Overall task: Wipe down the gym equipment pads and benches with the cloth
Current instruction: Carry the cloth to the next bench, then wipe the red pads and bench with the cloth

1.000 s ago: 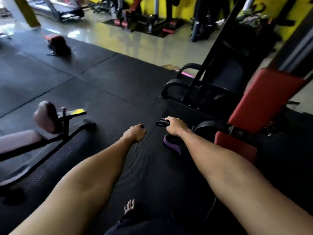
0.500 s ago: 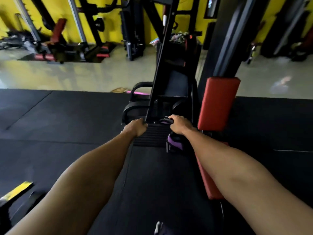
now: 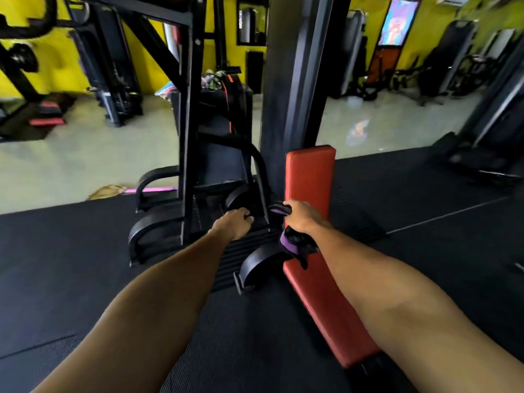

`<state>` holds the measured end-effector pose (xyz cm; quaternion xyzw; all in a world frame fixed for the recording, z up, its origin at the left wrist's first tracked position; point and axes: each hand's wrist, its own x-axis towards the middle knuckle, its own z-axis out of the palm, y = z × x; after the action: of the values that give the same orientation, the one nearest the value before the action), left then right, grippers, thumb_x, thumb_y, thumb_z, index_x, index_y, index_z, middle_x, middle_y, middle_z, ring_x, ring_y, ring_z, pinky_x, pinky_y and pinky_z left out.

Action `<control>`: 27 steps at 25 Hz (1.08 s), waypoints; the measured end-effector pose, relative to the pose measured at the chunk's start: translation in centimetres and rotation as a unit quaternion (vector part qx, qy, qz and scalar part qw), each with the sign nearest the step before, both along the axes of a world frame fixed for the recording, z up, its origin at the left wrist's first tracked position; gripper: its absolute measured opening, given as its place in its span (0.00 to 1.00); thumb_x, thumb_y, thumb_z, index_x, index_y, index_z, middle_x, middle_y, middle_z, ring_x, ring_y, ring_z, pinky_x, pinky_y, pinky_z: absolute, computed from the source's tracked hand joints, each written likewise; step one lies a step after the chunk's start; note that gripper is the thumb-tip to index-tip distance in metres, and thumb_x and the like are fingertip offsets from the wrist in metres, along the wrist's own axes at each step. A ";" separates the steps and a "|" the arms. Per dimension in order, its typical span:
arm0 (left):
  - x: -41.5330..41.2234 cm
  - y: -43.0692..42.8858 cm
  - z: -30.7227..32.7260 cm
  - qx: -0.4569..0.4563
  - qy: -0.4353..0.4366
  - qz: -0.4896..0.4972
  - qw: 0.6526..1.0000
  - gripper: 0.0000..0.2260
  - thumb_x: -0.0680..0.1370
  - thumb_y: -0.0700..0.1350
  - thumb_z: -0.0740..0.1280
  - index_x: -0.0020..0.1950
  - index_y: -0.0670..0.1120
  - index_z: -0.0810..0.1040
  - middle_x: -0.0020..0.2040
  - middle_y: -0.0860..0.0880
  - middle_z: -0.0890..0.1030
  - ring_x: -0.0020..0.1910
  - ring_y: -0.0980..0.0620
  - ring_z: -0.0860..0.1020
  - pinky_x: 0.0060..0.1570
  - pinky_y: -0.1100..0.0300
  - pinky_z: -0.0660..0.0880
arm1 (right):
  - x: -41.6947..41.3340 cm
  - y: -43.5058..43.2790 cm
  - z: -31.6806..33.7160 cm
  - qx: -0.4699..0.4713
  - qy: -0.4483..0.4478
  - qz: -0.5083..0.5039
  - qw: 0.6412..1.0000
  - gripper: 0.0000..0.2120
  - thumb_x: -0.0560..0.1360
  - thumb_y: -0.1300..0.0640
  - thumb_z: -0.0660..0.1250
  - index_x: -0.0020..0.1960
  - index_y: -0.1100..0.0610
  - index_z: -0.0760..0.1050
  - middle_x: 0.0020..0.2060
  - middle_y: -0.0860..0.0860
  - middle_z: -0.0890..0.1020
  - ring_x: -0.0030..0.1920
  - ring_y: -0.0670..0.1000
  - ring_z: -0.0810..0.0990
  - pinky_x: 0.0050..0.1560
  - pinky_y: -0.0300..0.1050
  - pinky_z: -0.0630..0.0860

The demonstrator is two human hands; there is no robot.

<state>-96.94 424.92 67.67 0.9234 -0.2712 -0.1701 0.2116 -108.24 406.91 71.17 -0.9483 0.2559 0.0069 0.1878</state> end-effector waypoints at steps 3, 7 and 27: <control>4.3 -3.0 -0.2 0.006 -0.008 -0.056 0.998 0.21 0.84 0.55 0.57 0.76 0.51 0.70 0.75 0.43 0.71 0.73 0.40 0.70 0.70 0.50 0.68 | 3.0 -1.8 -0.3 -0.006 -0.004 -0.055 0.998 0.26 0.76 0.60 0.61 0.73 0.45 0.72 0.67 0.55 0.80 0.65 0.59 0.79 0.62 0.50 0.75; 10.9 -6.3 -0.4 0.015 -0.008 -0.133 0.991 0.21 0.84 0.56 0.56 0.76 0.51 0.70 0.76 0.44 0.70 0.74 0.41 0.69 0.72 0.48 0.67 | 7.3 -3.0 0.1 -0.013 -0.018 -0.121 0.992 0.24 0.78 0.60 0.61 0.72 0.46 0.73 0.65 0.56 0.80 0.63 0.61 0.79 0.61 0.51 0.75; 33.5 -30.3 -2.0 -0.026 -0.031 -0.273 0.961 0.21 0.84 0.58 0.50 0.77 0.60 0.63 0.77 0.48 0.69 0.73 0.43 0.70 0.70 0.43 0.68 | 29.7 -19.9 -5.5 0.009 -0.179 -0.278 0.944 0.33 0.79 0.62 0.62 0.82 0.52 0.57 0.79 0.52 0.64 0.77 0.56 0.65 0.70 0.55 0.71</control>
<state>-63.43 394.64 65.72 0.8132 -0.5240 -0.1852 0.1726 -78.53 387.06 65.67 -0.8230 0.4716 -0.2135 0.2338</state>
